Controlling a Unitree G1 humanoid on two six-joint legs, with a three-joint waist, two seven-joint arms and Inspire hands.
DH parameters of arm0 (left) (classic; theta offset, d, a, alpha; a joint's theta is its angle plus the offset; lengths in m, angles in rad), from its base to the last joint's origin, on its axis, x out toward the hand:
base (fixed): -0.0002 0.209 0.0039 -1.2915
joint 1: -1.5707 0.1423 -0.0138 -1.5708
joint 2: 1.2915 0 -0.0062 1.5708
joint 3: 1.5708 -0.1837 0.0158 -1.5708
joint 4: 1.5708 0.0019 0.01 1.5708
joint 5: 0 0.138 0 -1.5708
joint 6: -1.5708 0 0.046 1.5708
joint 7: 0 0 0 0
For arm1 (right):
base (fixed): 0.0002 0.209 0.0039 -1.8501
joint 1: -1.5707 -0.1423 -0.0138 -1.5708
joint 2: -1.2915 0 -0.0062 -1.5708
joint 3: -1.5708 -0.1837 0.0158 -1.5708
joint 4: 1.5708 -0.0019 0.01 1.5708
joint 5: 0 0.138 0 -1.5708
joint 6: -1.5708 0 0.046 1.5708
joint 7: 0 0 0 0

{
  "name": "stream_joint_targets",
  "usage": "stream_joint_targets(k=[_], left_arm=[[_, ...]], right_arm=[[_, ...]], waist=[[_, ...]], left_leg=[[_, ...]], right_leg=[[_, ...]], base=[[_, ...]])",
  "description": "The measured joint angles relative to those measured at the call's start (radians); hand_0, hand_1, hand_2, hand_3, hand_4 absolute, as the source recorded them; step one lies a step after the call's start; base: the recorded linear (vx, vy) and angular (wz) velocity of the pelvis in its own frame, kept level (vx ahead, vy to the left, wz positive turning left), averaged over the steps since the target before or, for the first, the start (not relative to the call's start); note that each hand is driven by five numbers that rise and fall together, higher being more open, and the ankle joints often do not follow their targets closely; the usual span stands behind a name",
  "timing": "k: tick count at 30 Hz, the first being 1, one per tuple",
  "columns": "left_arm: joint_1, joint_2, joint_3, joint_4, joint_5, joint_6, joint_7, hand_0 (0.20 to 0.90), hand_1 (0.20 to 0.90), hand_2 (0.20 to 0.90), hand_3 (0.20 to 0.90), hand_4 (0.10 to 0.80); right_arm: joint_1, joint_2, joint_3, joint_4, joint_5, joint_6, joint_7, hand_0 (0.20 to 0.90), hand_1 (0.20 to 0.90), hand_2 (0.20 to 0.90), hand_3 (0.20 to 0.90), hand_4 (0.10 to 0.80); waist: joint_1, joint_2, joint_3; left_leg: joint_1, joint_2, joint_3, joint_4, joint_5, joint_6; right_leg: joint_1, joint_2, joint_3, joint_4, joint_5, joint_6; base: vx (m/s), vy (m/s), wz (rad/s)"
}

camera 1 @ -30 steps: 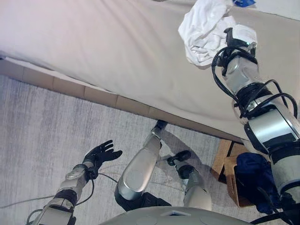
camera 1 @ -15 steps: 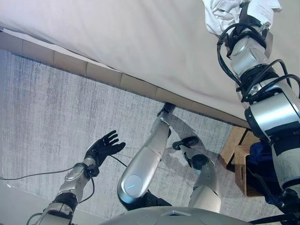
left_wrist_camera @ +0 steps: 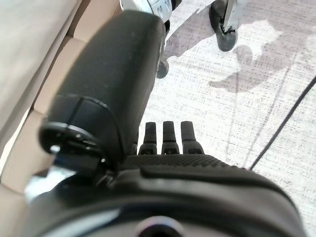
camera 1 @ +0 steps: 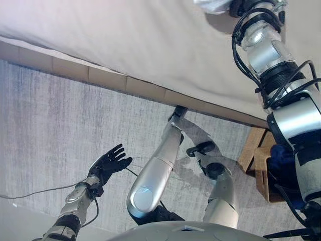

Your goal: Pick up the clothes from the bed and place them into the basket

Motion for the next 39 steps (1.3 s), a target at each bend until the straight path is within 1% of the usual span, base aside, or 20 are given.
stream_joint_targets(k=[2, 3, 5, 7, 8, 9, 10, 11, 12, 13, 15, 17, 18, 19, 20, 22, 26, 32, 36, 39], left_arm=[[0.000, 0.001, 0.012, 0.000, 0.002, -0.001, 0.017, 0.900, 0.900, 0.900, 0.900, 0.800], [-0.007, 0.000, 0.016, -0.001, 0.008, 0.001, 0.030, 0.900, 0.900, 0.900, 0.900, 0.800], [-0.012, -0.002, 0.023, 0.005, 0.050, 0.013, 0.056, 0.900, 0.900, 0.900, 0.900, 0.800], [-0.011, 0.002, 0.029, 0.009, 0.088, 0.035, 0.093, 0.900, 0.900, 0.900, 0.900, 0.800], [-0.008, 0.008, 0.041, 0.009, 0.113, 0.058, 0.122, 0.900, 0.900, 0.900, 0.900, 0.800], [-0.004, 0.019, 0.046, 0.012, 0.132, 0.073, 0.137, 0.900, 0.900, 0.900, 0.900, 0.800], [0.001, 0.032, 0.051, 0.017, 0.157, 0.087, 0.146, 0.900, 0.900, 0.900, 0.900, 0.800], [-0.012, 0.036, 0.063, 0.025, 0.187, 0.117, 0.159, 0.900, 0.900, 0.900, 0.900, 0.800], [-0.020, 0.035, 0.061, 0.036, 0.200, 0.134, 0.165, 0.900, 0.900, 0.900, 0.900, 0.800], [-0.024, 0.032, 0.062, 0.037, 0.219, 0.140, 0.172, 0.900, 0.900, 0.900, 0.900, 0.800], [-0.021, 0.028, 0.063, 0.046, 0.246, 0.159, 0.183, 0.900, 0.900, 0.900, 0.900, 0.800], [-0.024, 0.022, 0.064, 0.058, 0.273, 0.172, 0.189, 0.900, 0.900, 0.900, 0.900, 0.800], [-0.028, 0.016, 0.065, 0.067, 0.284, 0.187, 0.195, 0.900, 0.900, 0.900, 0.900, 0.800], [-0.031, 0.012, 0.063, 0.080, 0.295, 0.195, 0.196, 0.900, 0.900, 0.900, 0.900, 0.800], [-0.027, 0.006, 0.063, 0.093, 0.314, 0.200, 0.197, 0.900, 0.900, 0.900, 0.900, 0.800], [-0.029, -0.008, 0.058, 0.119, 0.336, 0.210, 0.197, 0.900, 0.900, 0.900, 0.900, 0.800], [-0.033, -0.058, 0.037, 0.133, 0.380, 0.226, 0.193, 0.900, 0.900, 0.900, 0.900, 0.800], [-0.032, -0.096, -0.001, 0.163, 0.415, 0.247, 0.184, 0.900, 0.900, 0.900, 0.900, 0.800], [-0.028, -0.096, -0.001, 0.175, 0.434, 0.269, 0.176, 0.900, 0.900, 0.900, 0.900, 0.800], [-0.013, -0.084, -0.001, 0.177, 0.434, 0.281, 0.174, 0.900, 0.900, 0.900, 0.900, 0.800]], right_arm=[[0.047, -0.004, -0.009, -0.046, 0.041, -0.019, 0.024, 0.300, 0.300, 0.300, 0.200, 0.100], [0.077, -0.014, -0.019, -0.085, 0.064, -0.029, 0.039, 0.300, 0.300, 0.300, 0.200, 0.100], [0.151, -0.036, -0.051, -0.179, 0.116, -0.046, 0.077, 0.300, 0.300, 0.300, 0.200, 0.100], [0.263, -0.063, -0.119, -0.286, 0.150, -0.046, 0.100, 0.300, 0.300, 0.300, 0.200, 0.100], [0.324, -0.079, -0.145, -0.341, 0.163, -0.045, 0.102, 0.300, 0.300, 0.300, 0.200, 0.100], [0.374, -0.083, -0.184, -0.396, 0.173, -0.044, 0.102, 0.300, 0.300, 0.300, 0.200, 0.100], [0.414, -0.090, -0.218, -0.445, 0.182, -0.044, 0.100, 0.300, 0.300, 0.300, 0.200, 0.100], [0.443, -0.098, -0.287, -0.487, 0.184, -0.036, 0.099, 0.300, 0.300, 0.300, 0.200, 0.100], [0.477, -0.100, -0.339, -0.518, 0.184, -0.032, 0.086, 0.300, 0.300, 0.300, 0.200, 0.100], [0.510, -0.105, -0.384, -0.551, 0.185, -0.025, 0.068, 0.300, 0.300, 0.300, 0.200, 0.100], [0.543, -0.130, -0.429, -0.583, 0.184, -0.020, 0.032, 0.300, 0.300, 0.300, 0.200, 0.100], [0.569, -0.153, -0.472, -0.603, 0.187, -0.006, 0.014, 0.300, 0.300, 0.300, 0.200, 0.100], [0.583, -0.170, -0.492, -0.609, 0.189, 0.004, 0.013, 0.300, 0.300, 0.300, 0.200, 0.100], [0.603, -0.183, -0.509, -0.612, 0.190, 0.013, 0.013, 0.300, 0.300, 0.300, 0.200, 0.100], [0.627, -0.190, -0.527, -0.618, 0.193, 0.023, 0.013, 0.300, 0.300, 0.300, 0.200, 0.100], [0.660, -0.219, -0.545, -0.619, 0.208, 0.042, 0.014, 0.300, 0.300, 0.300, 0.200, 0.100], [0.705, -0.302, -0.559, -0.601, 0.210, 0.092, 0.014, 0.300, 0.300, 0.300, 0.200, 0.100], [0.779, -0.316, -0.585, -0.497, 0.185, 0.150, 0.038, 0.300, 0.300, 0.300, 0.200, 0.100], [0.848, -0.315, -0.586, -0.440, 0.149, 0.168, 0.049, 0.300, 0.300, 0.300, 0.200, 0.100], [0.873, -0.288, -0.586, -0.381, 0.126, 0.174, 0.062, 0.300, 0.300, 0.300, 0.200, 0.100]], waist=[[-0.016, -0.001, 0.000], [-0.028, -0.008, 0.000], [-0.049, -0.014, -0.002], [-0.084, -0.021, -0.004], [-0.119, -0.043, -0.015], [-0.127, -0.069, -0.035], [-0.132, -0.101, -0.061], [-0.178, -0.115, -0.066], [-0.208, -0.117, -0.069], [-0.233, -0.126, -0.076], [-0.253, -0.132, -0.112], [-0.293, -0.133, -0.155], [-0.314, -0.131, -0.162], [-0.335, -0.133, -0.175], [-0.353, -0.133, -0.210], [-0.384, -0.134, -0.258], [-0.440, -0.091, -0.302], [-0.484, -0.051, -0.343], [-0.490, -0.033, -0.354], [-0.490, -0.031, -0.355]], left_leg=[[0.061, 0.011, 0.002, -0.019, -0.005, -0.007], [0.098, 0.015, 0.000, -0.045, -0.016, -0.022], [0.184, 0.030, 0.022, -0.127, -0.016, -0.026], [0.274, 0.023, 0.065, -0.177, -0.005, -0.026], [0.331, 0.019, 0.087, -0.204, -0.007, -0.030], [0.356, 0.024, 0.103, -0.239, -0.014, -0.037], [0.375, 0.028, 0.124, -0.279, -0.013, -0.036], [0.421, 0.023, 0.157, -0.304, -0.008, -0.030], [0.454, 0.012, 0.170, -0.321, -0.004, -0.026], [0.491, 0.001, 0.199, -0.339, -0.001, -0.026], [0.543, 0.000, 0.251, -0.354, -0.006, -0.018], [0.594, -0.011, 0.279, -0.389, 0.000, -0.001], [0.641, -0.022, 0.299, -0.408, 0.020, 0.038], [0.681, -0.031, 0.313, -0.421, 0.010, 0.050], [0.706, -0.033, 0.325, -0.440, 0.007, 0.050], [0.745, -0.045, 0.335, -0.462, 0.020, 0.067], [0.818, -0.023, 0.343, -0.489, 0.020, 0.068], [0.874, 0.027, 0.344, -0.513, 0.020, 0.068], [0.878, 0.039, 0.343, -0.514, 0.022, 0.064], [0.882, 0.032, 0.337, -0.519, 0.028, 0.055]], right_leg=[[0.059, 0.036, 0.019, -0.069, 0.001, 0.000], [0.090, 0.063, 0.037, -0.125, 0.005, 0.008], [0.163, 0.098, 0.070, -0.204, 0.018, 0.023], [0.233, 0.096, 0.111, -0.254, 0.023, 0.031], [0.285, 0.105, 0.132, -0.318, 0.034, 0.035], [0.307, 0.119, 0.151, -0.370, 0.051, 0.054], [0.315, 0.132, 0.173, -0.394, 0.063, 0.060], [0.343, 0.128, 0.201, -0.409, 0.063, 0.060], [0.373, 0.121, 0.224, -0.430, 0.073, 0.071], [0.397, 0.115, 0.249, -0.454, 0.103, 0.070], [0.445, 0.110, 0.272, -0.497, 0.136, 0.076], [0.489, 0.103, 0.275, -0.552, 0.165, 0.090], [0.540, 0.098, 0.280, -0.590, 0.209, 0.098], [0.581, 0.093, 0.295, -0.619, 0.244, 0.101], [0.595, 0.095, 0.305, -0.639, 0.263, 0.093], [0.639, 0.098, 0.306, -0.683, 0.329, 0.098], [0.691, 0.132, 0.311, -0.693, 0.335, 0.100], [0.725, 0.181, 0.329, -0.693, 0.335, 0.100], [0.728, 0.193, 0.331, -0.693, 0.327, 0.093], [0.734, 0.189, 0.330, -0.693, 0.301, 0.070]], base=[[0.032, -0.190, -0.28], [0.101, -0.228, -0.37], [0.143, -0.210, -0.39], [0.114, -0.190, -0.08], [0.084, -0.124, -0.18], [0.098, -0.078, -0.58], [0.101, -0.014, -0.62], [0.039, 0.007, -0.28], [0.000, 0.000, 0.00], [-0.008, -0.009, -0.09], [0.088, -0.052, -0.60], [0.122, -0.063, -0.41], [0.101, -0.088, -0.18], [0.097, -0.096, -0.28], [0.068, -0.141, -0.32], [0.027, -0.134, -0.25], [0.017, -0.126, -0.19], [0.041, -0.121, -0.14], [0.067, -0.136, -0.01], [0.046, -0.112, 0.08]])
